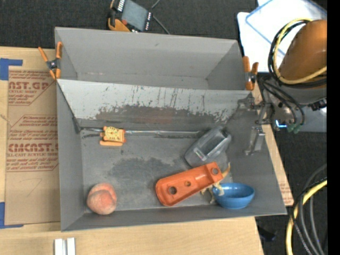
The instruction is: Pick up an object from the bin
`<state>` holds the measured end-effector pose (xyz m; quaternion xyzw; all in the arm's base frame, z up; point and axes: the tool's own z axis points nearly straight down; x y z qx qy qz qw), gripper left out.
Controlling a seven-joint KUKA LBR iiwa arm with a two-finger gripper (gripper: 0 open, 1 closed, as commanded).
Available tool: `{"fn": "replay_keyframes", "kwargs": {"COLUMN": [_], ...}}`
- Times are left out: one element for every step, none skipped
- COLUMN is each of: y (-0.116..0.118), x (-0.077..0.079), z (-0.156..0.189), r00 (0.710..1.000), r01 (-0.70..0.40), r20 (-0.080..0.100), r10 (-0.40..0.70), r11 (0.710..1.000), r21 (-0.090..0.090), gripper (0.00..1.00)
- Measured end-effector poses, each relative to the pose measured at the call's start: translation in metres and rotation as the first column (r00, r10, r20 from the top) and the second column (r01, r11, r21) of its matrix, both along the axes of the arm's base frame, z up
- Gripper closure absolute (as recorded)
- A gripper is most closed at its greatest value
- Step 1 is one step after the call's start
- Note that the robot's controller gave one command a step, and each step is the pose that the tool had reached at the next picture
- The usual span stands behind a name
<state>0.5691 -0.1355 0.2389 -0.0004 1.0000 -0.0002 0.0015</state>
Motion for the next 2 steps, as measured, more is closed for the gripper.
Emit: {"fn": "replay_keyframes", "kwargs": {"y": [0.000,0.018], "x": [0.000,-0.065], "z": [0.000,-0.066], "r00": [1.000,0.993], "r01": [0.000,-0.119], "r20": [0.000,-0.002], "r10": [0.000,0.119], "r11": [1.000,0.993], "r21": [0.000,0.001], "gripper": [0.00,0.00]}}
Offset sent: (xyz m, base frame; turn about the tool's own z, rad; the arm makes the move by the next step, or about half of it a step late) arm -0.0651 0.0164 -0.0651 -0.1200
